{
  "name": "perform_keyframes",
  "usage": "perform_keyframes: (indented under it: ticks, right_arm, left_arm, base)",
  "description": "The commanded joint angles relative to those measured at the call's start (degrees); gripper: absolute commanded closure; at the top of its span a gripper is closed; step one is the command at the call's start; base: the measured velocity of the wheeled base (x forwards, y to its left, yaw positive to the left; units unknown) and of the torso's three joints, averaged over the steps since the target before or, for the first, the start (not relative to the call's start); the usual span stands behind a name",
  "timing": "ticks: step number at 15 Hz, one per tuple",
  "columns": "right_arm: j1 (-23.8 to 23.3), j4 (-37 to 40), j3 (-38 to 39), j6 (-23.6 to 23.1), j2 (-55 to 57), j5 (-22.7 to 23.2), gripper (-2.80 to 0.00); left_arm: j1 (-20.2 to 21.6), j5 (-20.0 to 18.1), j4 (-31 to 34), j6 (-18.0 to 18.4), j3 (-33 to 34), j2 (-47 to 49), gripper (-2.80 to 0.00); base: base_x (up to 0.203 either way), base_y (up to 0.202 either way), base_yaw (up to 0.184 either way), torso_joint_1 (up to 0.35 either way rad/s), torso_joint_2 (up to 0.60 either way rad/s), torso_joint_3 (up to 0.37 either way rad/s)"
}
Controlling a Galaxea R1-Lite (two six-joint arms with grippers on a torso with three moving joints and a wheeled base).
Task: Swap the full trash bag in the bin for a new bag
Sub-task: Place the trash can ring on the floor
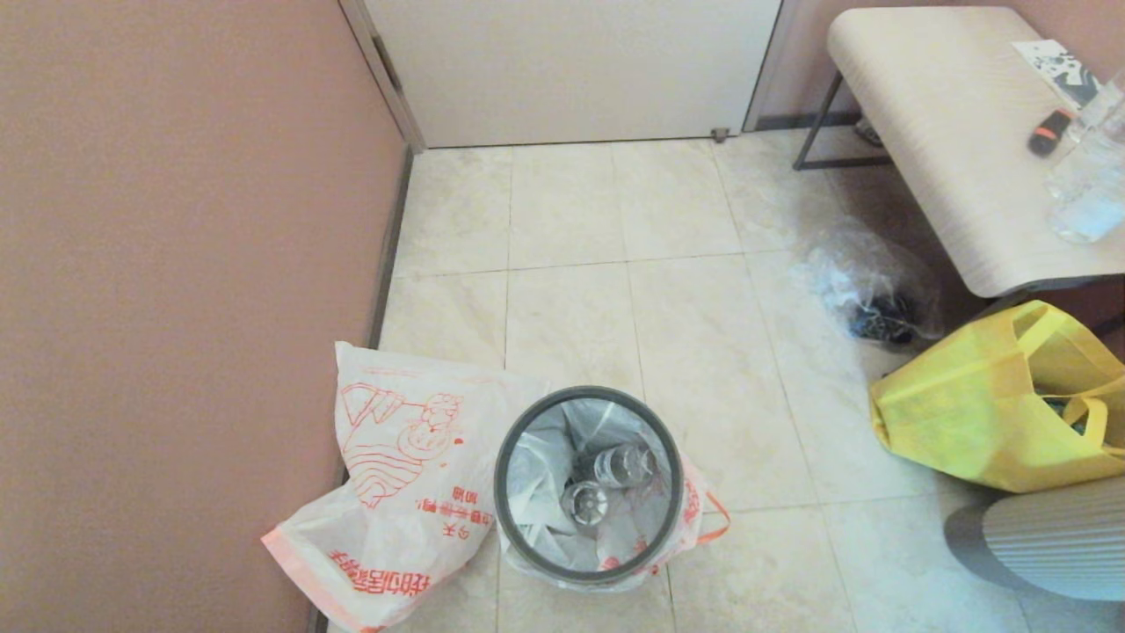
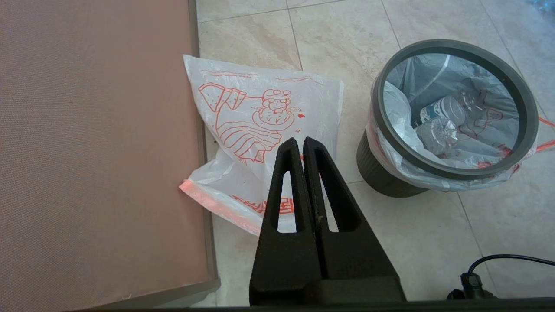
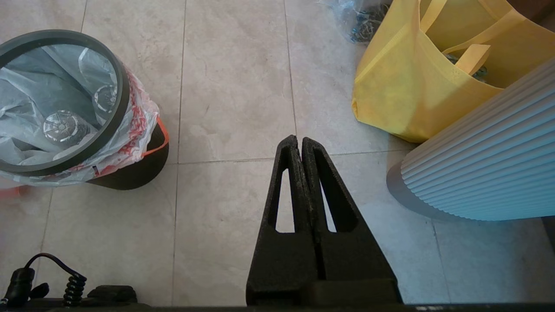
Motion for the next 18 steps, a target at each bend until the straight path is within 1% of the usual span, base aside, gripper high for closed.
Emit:
perform_keyframes:
  ticks: [1, 12, 16, 18]
  right_arm:
    - [0.02, -0.07, 0.36, -0.02, 0.01, 0.01, 0.0]
    - [0.02, 0.5, -0.68, -0.53, 0.39, 0.32, 0.0]
    - [0.05, 3.25, -8.24, -0.71, 6.63, 0.61, 0.0]
    - [0.09, 4.08, -12.37, -0.99, 12.7, 0.97, 0.0]
  left_arm:
    - [0.02, 0.0, -0.02, 0.03, 0.79, 0.07, 0.0]
    - [0.02, 0.0, -0.02, 0.03, 0.79, 0.07, 0.0]
    - [0.02, 0.0, -0.02, 0.03, 0.79, 0.07, 0.0]
    - [0.05, 0.0, -0.02, 0.03, 0.79, 0.07, 0.0]
  base:
    - [0.0, 0.0, 0.0, 0.0, 0.0, 0.0]
    - [0.0, 0.0, 0.0, 0.0, 0.0, 0.0]
    - [0.0, 0.0, 0.0, 0.0, 0.0, 0.0]
    - [0.0, 0.0, 0.0, 0.0, 0.0, 0.0]
